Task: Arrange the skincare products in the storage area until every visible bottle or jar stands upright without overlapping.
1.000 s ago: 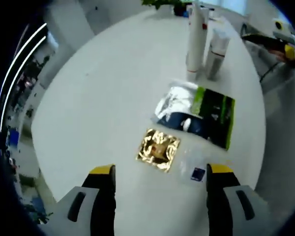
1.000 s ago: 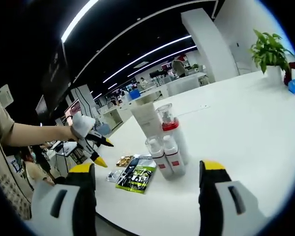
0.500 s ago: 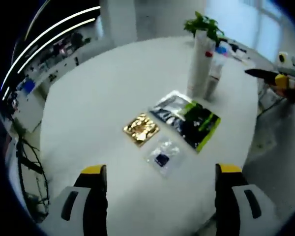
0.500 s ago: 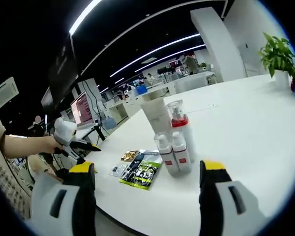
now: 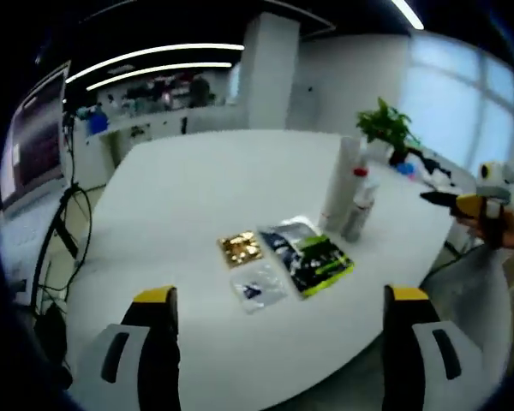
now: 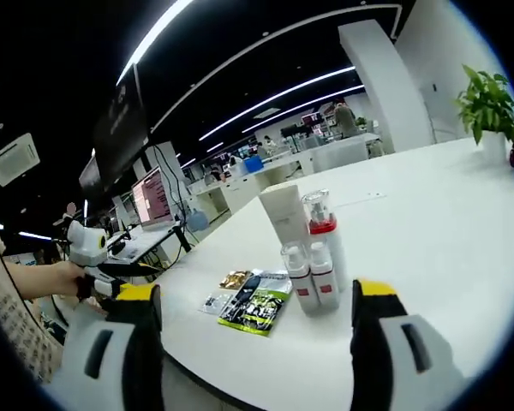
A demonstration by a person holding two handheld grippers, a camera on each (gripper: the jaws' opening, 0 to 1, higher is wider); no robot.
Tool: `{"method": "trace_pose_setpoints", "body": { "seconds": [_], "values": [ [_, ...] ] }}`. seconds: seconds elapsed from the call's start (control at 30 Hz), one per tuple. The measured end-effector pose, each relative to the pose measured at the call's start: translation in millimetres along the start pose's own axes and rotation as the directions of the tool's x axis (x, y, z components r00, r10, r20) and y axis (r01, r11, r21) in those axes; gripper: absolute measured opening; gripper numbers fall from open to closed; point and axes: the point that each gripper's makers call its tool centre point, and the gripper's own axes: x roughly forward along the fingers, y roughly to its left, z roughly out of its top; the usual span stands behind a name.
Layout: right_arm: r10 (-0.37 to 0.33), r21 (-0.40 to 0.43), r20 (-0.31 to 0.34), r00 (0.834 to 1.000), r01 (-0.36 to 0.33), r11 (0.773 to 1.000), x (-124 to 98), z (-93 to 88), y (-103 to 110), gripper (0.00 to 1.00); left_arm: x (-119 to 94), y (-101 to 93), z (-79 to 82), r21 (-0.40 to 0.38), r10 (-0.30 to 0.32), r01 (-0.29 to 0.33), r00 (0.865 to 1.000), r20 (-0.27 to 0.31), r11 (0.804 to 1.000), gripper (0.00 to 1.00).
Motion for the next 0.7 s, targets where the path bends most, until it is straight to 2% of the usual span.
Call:
{"method": "trace_pose_setpoints", "body": {
  "seconds": [0.1, 0.23, 0.3, 0.37, 0.43, 0.7],
  "values": [
    [0.004, 0.002, 0.009, 1.0, -0.004, 1.0, -4, 1.1, 4, 0.94, -12, -0.7, 4.6, 0.04, 0.042, -0.044, 0.999, 0.032, 0.998, 0.95],
    [0.003, 0.004, -0.017, 1.0, -0.003, 1.0, -5, -11.0, 5, 0.94, -17, -2.3, 6.1, 0.051, 0.068, -0.072, 0.995, 0.068, 0.996, 0.95],
    [-0.023, 0.0, -0.019, 1.0, 0.023, 1.0, -8, -14.0, -2, 0.92, -14, -2.1, 1.0, 0.038, 0.07, -0.073, 0.995, 0.075, 0.997, 0.95],
    [-0.044, 0.03, 0.002, 0.999, 0.044, 0.999, -9, -10.7, -9, 0.92, -12, -2.5, -2.1, 0.048, 0.078, -0.08, 0.995, 0.057, 0.996, 0.95],
    [-0.049, 0.047, 0.004, 0.999, 0.049, 0.998, -8, -11.0, -13, 0.92, -12, -4.5, 2.4, 0.084, 0.078, -0.085, 0.993, 0.089, 0.993, 0.97],
    [-0.032, 0.05, -0.019, 0.999, 0.033, 0.998, -6, -15.9, -10, 0.92, -8, -6.9, -5.1, 0.096, 0.06, -0.065, 0.997, 0.057, 0.993, 0.96]
  ]
}}
